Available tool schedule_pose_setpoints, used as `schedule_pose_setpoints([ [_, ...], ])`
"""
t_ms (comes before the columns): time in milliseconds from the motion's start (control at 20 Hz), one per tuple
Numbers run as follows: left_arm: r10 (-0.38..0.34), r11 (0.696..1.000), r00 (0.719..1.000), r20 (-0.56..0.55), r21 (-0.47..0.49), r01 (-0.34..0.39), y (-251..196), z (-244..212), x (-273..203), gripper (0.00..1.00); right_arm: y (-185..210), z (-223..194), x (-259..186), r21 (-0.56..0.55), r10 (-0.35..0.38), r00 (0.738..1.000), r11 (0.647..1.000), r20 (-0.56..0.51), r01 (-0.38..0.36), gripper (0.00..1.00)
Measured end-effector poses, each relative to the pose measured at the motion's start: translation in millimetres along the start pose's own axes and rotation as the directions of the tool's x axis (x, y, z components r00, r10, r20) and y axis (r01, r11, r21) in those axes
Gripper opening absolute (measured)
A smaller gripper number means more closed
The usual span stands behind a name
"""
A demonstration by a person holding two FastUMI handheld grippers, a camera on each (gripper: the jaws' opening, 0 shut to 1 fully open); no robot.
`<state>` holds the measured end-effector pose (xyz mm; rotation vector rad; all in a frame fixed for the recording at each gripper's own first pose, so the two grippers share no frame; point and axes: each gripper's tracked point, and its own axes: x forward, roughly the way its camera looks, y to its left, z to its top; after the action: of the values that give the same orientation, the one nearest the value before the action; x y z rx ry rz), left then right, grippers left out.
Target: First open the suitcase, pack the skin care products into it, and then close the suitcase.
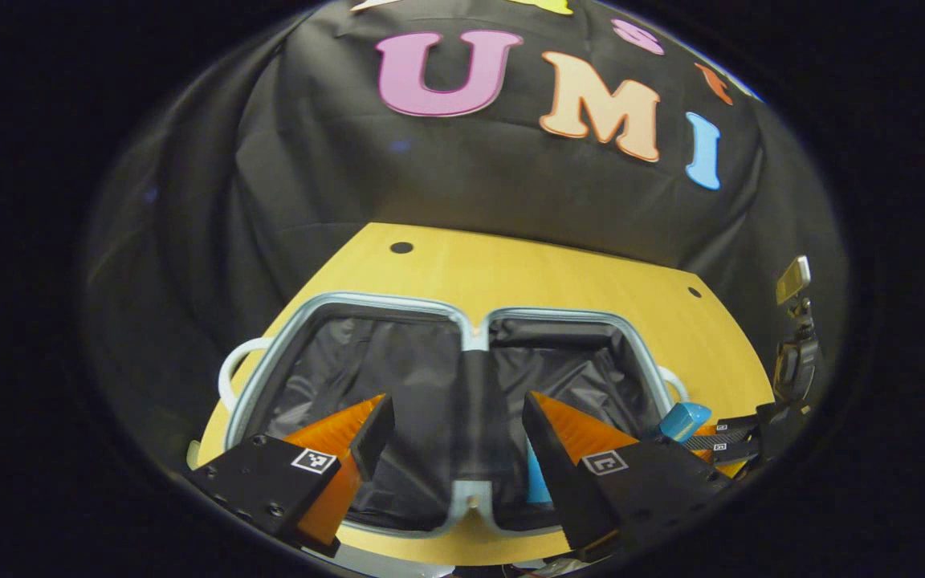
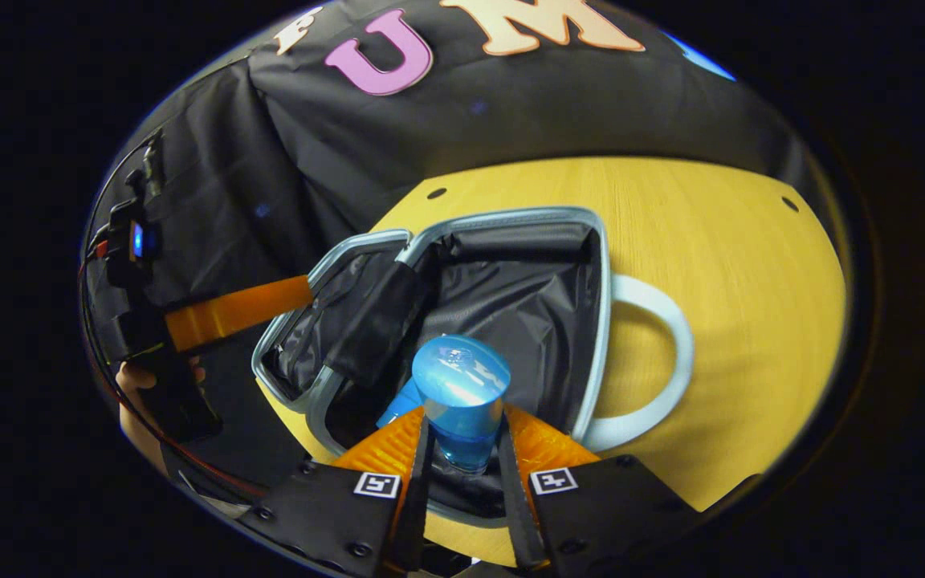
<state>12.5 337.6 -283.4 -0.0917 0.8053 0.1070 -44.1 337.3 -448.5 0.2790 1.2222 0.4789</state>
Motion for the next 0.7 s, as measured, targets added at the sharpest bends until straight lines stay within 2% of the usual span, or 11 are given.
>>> schedule_pose_setpoints([
  [150,0.043,0.998,0.999,-0.01,-0.041,-0.043,40,-6,-7,0.95,2,10,14,0.033,-0.015,0.999,0.999,0.031,0.014,0.41],
  [200,0.061,0.997,0.998,-0.011,-0.051,-0.061,54,-5,-6,0.95,1,14,17,0.037,-0.03,0.999,0.999,0.036,0.028,0.45],
  [250,0.08,0.995,0.997,-0.013,-0.056,-0.08,68,-5,-7,0.95,-1,15,20,0.044,-0.044,0.998,0.998,0.038,0.042,0.41],
  [350,0.116,0.991,0.993,-0.009,-0.066,-0.116,95,-3,-10,0.95,-2,24,21,0.058,-0.071,0.996,0.996,0.058,0.067,0.46],
  [450,0.141,0.986,0.99,-0.003,-0.087,-0.141,119,2,-11,0.95,2,39,20,0.071,-0.056,0.994,0.996,0.098,0.049,0.5],
  [500,0.153,0.983,0.988,-0.004,-0.1,-0.153,129,3,-10,0.95,4,45,19,0.07,-0.058,0.992,0.996,0.114,0.05,0.57],
  [650,0.198,0.974,0.98,-0.008,-0.11,-0.198,165,7,-4,0.94,7,65,11,0.026,-0.085,0.979,0.996,0.184,0.082,0.88],
  [700,0.211,0.971,0.977,-0.009,-0.115,-0.211,178,7,-1,0.95,10,74,3,0.017,-0.088,0.974,0.996,0.206,0.086,0.87],
])
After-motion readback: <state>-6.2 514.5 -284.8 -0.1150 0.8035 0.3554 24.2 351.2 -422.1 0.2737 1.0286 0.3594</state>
